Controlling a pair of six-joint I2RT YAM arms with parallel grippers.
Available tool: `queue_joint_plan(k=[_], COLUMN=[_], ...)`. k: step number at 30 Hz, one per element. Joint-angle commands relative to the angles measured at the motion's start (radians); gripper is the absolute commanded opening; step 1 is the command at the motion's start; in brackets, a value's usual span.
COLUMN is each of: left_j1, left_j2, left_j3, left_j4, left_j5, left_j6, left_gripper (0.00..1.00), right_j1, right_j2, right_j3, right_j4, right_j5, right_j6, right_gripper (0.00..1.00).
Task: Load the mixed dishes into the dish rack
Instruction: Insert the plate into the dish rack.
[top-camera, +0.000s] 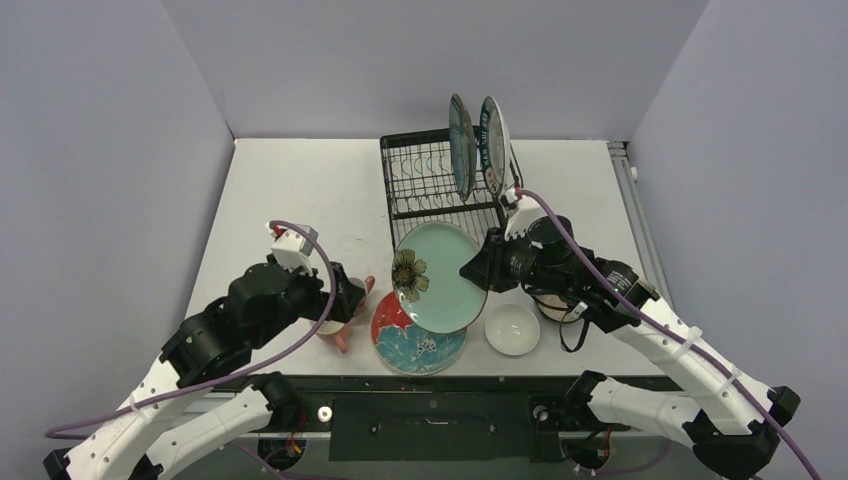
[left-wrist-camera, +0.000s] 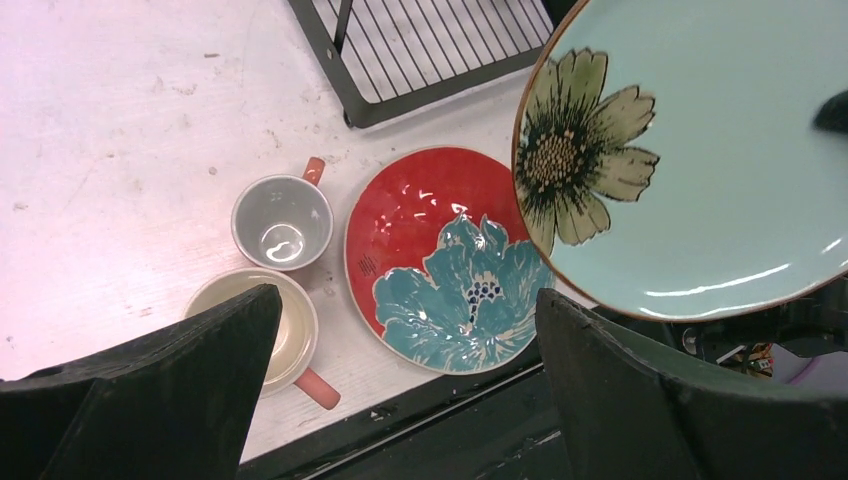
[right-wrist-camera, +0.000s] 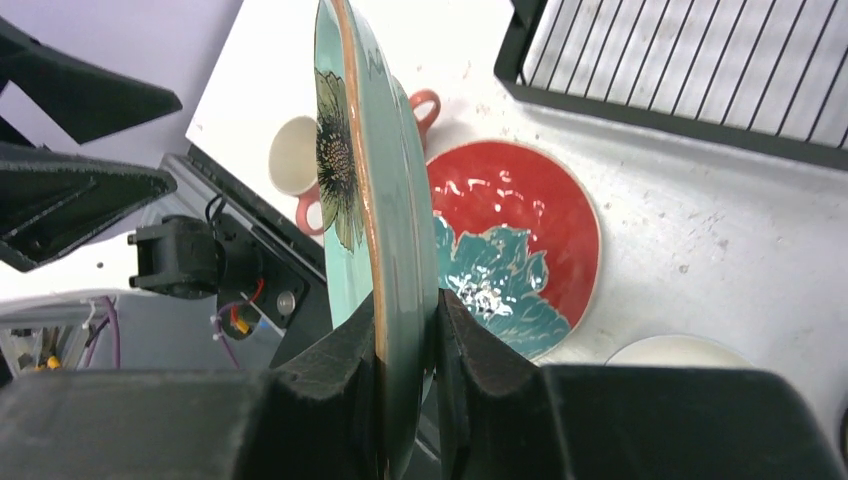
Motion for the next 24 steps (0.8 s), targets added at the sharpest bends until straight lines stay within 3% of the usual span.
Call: queue_joint_plan(k=[1,14,24], left_j1=[0.007,0.007,0.006], left_j2=[-0.053,-0.112,-0.112], left_j3=[0.004,-0.150,-0.159], left_j4=[0.019,0.115,0.130], left_j5=[-0.014,0.077,0.102], left_j6=[0.059,0.068,0.087], left_gripper=[0.96,0.96,0.96], right_j1=[0.013,0.027,0.029], right_j2=[0.006,0.086,0.161], right_j3=[0.134,0.314,0.404], right_j4=[0.110,0.154,0.229], right_j5=[0.066,0.217,0.348], right_j6=[-0.016,-0.019,-0.012], right_gripper=[0.00,0.00,0.00])
